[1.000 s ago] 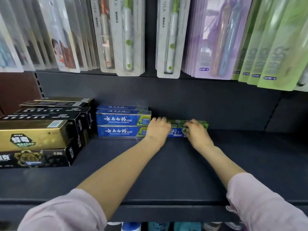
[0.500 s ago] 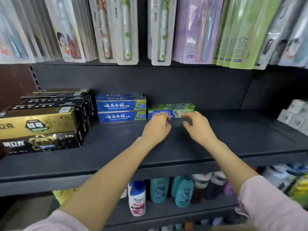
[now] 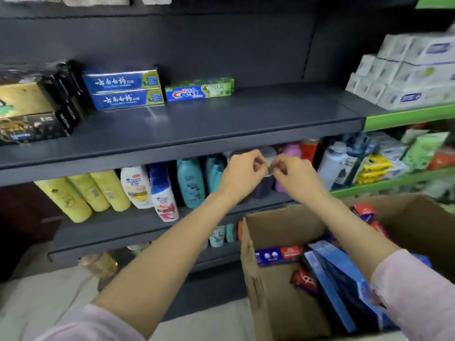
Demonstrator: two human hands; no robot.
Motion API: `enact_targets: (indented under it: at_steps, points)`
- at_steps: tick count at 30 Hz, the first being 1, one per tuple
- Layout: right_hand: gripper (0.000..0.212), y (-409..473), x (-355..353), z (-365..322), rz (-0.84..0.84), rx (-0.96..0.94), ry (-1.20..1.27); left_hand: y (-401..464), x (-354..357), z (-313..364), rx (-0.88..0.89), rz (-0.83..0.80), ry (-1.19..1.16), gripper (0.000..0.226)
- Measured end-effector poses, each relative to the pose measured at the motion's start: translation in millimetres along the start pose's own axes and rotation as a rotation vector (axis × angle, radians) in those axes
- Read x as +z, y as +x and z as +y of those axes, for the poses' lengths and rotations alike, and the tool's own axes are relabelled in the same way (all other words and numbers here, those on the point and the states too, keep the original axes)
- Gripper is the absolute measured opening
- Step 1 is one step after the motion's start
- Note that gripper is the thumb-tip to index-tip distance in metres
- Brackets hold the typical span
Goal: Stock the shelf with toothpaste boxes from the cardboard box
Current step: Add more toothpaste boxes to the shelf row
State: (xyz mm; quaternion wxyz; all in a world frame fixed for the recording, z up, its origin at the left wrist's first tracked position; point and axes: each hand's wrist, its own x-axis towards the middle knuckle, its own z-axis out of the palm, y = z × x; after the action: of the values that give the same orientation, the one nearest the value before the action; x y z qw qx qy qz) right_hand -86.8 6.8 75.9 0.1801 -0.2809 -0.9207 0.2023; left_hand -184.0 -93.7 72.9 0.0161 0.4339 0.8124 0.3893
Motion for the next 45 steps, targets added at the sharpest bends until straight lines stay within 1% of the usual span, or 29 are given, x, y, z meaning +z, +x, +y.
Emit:
enact_targets:
  at_steps: [3, 6, 8, 11, 15, 18, 21, 23, 26, 29, 31, 33, 35, 37, 39, 40, 42, 43, 45]
  points:
    - [0.024, -32.7, 4.0, 51.6, -0.138, 0.062, -0.03, -26.2, 48.9, 12.0, -0.142, -0.052, 0.042, 0.01]
    - [0.025, -58.6, 9.0, 101.3, -0.269, 0.104, -0.1, -54.4, 98.0, 23.9, -0.333, -0.188, 0.125, 0.016]
    - [0.024, -70.1, 13.5, 126.2, -0.357, 0.12, -0.125, -68.2, 125.4, 28.0, -0.404, -0.278, 0.187, 0.021]
    - [0.023, -79.2, 25.0, 156.8, -0.491, 0.114, -0.143, -81.1, 156.4, 27.1, -0.508, -0.339, 0.25, 0.027]
    - [0.027, -81.6, 50.6, 186.5, -0.628, 0.127, -0.204, -93.5, 192.0, 8.0, -0.628, -0.457, 0.313, 0.031]
    - [0.033, -80.2, 79.9, 201.5, -0.708, 0.118, -0.274, -98.0, 215.5, -16.6, -0.667, -0.566, 0.323, 0.038]
    - [0.042, -79.7, 113.2, 217.9, -0.757, 0.089, -0.431, -101.0, 236.8, -43.2, -0.68, -0.675, 0.339, 0.05]
    - [0.043, -77.6, 131.4, 227.6, -0.779, 0.065, -0.535, -101.6, 246.0, -59.5, -0.655, -0.717, 0.381, 0.058]
    - [0.047, -75.4, 151.4, 233.0, -0.769, 0.07, -0.587, -102.5, 256.7, -77.0, -0.588, -0.778, 0.46, 0.07]
    - [0.05, -77.9, 161.1, 229.1, -0.723, 0.076, -0.628, -103.4, 267.7, -86.5, -0.562, -0.782, 0.524, 0.078]
    - [0.049, -82.4, 161.0, 225.7, -0.687, 0.025, -0.676, -102.3, 271.0, -84.3, -0.536, -0.733, 0.606, 0.079]
    - [0.049, -86.6, 161.4, 221.4, -0.694, -0.011, -0.71, -97.9, 273.3, -81.0, -0.5, -0.704, 0.675, 0.073]
    - [0.048, -87.9, 163.9, 218.0, -0.707, -0.002, -0.712, -96.2, 275.8, -79.9, -0.497, -0.677, 0.703, 0.065]
    - [0.045, -87.7, 165.4, 215.8, -0.684, 0.016, -0.7, -99.8, 278.4, -80.2, -0.52, -0.721, 0.71, 0.06]
    - [0.042, -89.5, 164.9, 213.8, -0.699, 0.027, -0.656, -105.4, 280.0, -81.4, -0.589, -0.807, 0.638, 0.067]
    - [0.042, -91.0, 164.7, 212.5, -0.744, 0.033, -0.612, -107.1, 281.2, -82.0, -0.636, -0.821, 0.572, 0.07]
    - [0.047, -95.0, 164.0, 212.1, -0.853, 0.051, -0.511, -109.6, 281.2, -79.0, -0.72, -0.777, 0.457, 0.07]
    - [0.05, -95.1, 162.0, 211.6, -0.871, 0.055, -0.474, -110.1, 279.3, -75.3, -0.76, -0.732, 0.401, 0.071]
    - [0.053, -92.0, 156.2, 213.6, -0.855, 0.063, -0.413, -110.5, 274.8, -68.4, -0.826, -0.662, 0.286, 0.072]
